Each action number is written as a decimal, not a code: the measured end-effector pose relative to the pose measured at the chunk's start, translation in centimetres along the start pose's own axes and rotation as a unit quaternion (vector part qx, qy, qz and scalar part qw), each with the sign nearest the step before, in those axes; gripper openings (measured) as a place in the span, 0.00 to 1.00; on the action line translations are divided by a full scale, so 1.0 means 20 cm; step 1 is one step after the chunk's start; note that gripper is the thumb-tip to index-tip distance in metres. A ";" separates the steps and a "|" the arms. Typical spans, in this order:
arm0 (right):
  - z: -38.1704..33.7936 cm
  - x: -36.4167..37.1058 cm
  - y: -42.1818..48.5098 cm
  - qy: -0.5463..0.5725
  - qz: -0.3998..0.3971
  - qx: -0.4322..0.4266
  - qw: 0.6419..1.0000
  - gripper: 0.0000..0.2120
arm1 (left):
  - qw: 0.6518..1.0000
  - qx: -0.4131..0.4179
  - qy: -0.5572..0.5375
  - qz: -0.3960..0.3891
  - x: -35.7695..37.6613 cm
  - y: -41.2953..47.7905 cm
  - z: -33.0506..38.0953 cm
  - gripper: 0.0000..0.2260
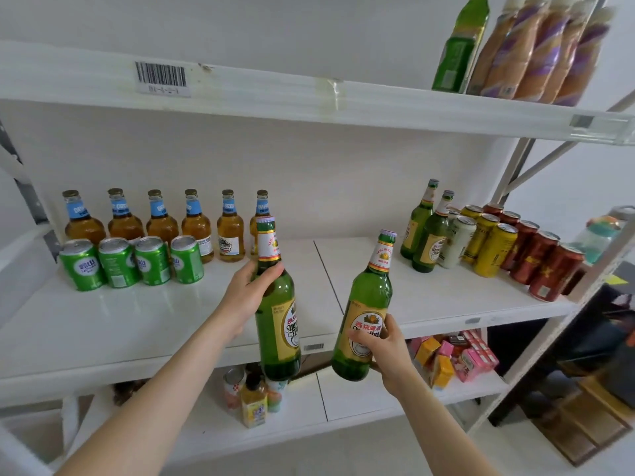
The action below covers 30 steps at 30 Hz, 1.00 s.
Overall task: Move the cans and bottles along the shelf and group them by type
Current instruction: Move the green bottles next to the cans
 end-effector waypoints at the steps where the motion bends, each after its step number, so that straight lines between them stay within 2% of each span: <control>1: 0.00 -0.06 0.00 -0.003 -0.002 -0.001 1.000 0.24 | 1.000 0.001 0.000 -0.002 0.05 -0.01 -0.01 0.07; 8: 0.04 -0.40 0.11 0.001 0.018 -0.001 1.000 0.26 | 0.999 0.000 0.020 -0.038 0.43 0.07 -0.04 0.08; 19: 0.01 -0.86 0.56 -0.009 0.052 -0.031 0.998 0.28 | 0.996 0.018 0.028 -0.080 1.01 0.51 -0.15 0.08; 25: 0.01 -1.12 0.83 -0.023 0.057 -0.035 0.998 0.27 | 0.996 0.021 0.025 -0.082 1.31 0.68 -0.22 0.10; 30: -0.02 -1.33 1.01 -0.038 0.021 -0.037 0.998 0.29 | 0.998 0.020 0.018 -0.055 1.54 0.74 -0.29 0.09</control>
Point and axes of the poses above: each hand's wrist, its own y-axis towards the middle knuckle, its own x-axis out of the palm, z = x × y, the point moved 2 cm from there along y, towards the middle knuckle, and after that the axes turned 10 degrees about -y, right-handed, at the moved point
